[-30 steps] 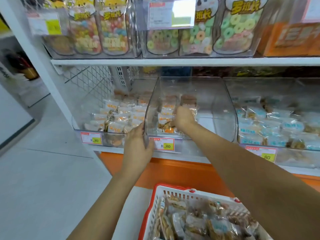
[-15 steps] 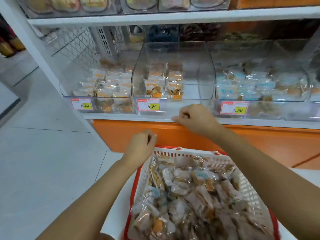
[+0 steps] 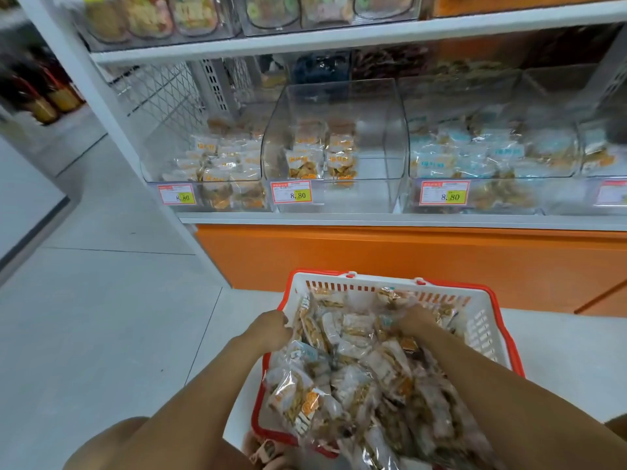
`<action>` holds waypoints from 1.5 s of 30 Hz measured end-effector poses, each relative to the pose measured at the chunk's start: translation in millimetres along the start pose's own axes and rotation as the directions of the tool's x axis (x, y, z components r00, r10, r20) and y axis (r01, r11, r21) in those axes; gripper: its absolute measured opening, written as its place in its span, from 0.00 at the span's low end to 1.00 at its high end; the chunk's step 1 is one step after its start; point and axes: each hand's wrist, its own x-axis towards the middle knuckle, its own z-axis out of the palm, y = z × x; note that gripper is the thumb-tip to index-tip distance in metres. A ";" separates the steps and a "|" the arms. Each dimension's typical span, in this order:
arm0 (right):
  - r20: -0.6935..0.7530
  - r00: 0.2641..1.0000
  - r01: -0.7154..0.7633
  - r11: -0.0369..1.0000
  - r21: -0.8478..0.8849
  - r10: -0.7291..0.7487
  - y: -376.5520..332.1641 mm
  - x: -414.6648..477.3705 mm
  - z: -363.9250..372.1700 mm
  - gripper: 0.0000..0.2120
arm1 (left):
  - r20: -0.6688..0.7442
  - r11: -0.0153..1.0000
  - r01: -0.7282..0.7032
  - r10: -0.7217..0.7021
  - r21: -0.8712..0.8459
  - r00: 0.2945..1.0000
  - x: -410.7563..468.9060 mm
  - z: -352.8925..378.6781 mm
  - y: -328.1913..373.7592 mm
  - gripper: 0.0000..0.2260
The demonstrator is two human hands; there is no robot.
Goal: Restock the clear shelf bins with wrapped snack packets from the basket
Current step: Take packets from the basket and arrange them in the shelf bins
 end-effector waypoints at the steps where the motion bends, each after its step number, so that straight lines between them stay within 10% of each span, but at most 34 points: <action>1: 0.020 0.999 -0.030 0.992 0.124 0.027 1.4 0.4 0.3 0.09 | 0.006 1.000 0.003 -0.003 0.011 1.000 0.9 -0.2 0.9 0.17; 4: 0.122 0.990 -0.113 0.920 0.375 0.072 5.6 -6.8 1.5 0.16 | 0.023 0.999 -0.018 0.018 0.027 1.000 0.2 -1.7 10.0 0.13; 10: 0.038 0.983 0.166 0.954 0.250 -0.181 0.2 -28.5 -55.3 0.15 | -0.092 0.956 -0.237 0.224 -0.172 0.970 -6.2 -21.8 81.4 0.14; 17: -0.234 0.848 0.523 0.683 0.509 -0.475 1.0 -116.6 -202.2 0.10 | -0.181 0.574 -0.425 0.433 -0.700 0.883 -43.5 -53.4 193.6 0.14; 22: -0.261 0.855 0.519 0.745 0.420 -0.448 43.0 -134.0 -279.7 0.16 | -0.326 0.400 -0.560 0.517 -0.726 0.791 -62.0 -90.0 272.6 0.05; 30: -0.640 0.763 0.468 0.761 0.449 -0.092 136.2 -84.6 -398.7 0.18 | -0.456 0.481 -0.732 0.575 -0.483 0.679 -13.2 -121.3 399.7 0.05; 34: -0.519 0.854 0.126 0.955 0.269 0.034 154.8 -35.7 -419.8 0.22 | -0.445 0.601 -0.737 0.593 -0.310 0.671 18.1 -114.9 435.4 0.17; 40: -0.418 0.908 0.112 0.941 0.319 0.033 150.7 44.1 -416.6 0.19 | -0.457 0.649 -0.731 0.596 -0.210 0.661 37.3 -107.5 444.7 0.24; 45: -0.650 0.751 -0.042 0.991 0.127 0.116 175.3 59.5 -470.1 0.19 | -0.496 0.666 -0.737 0.606 -0.111 0.622 46.5 -116.2 453.8 0.28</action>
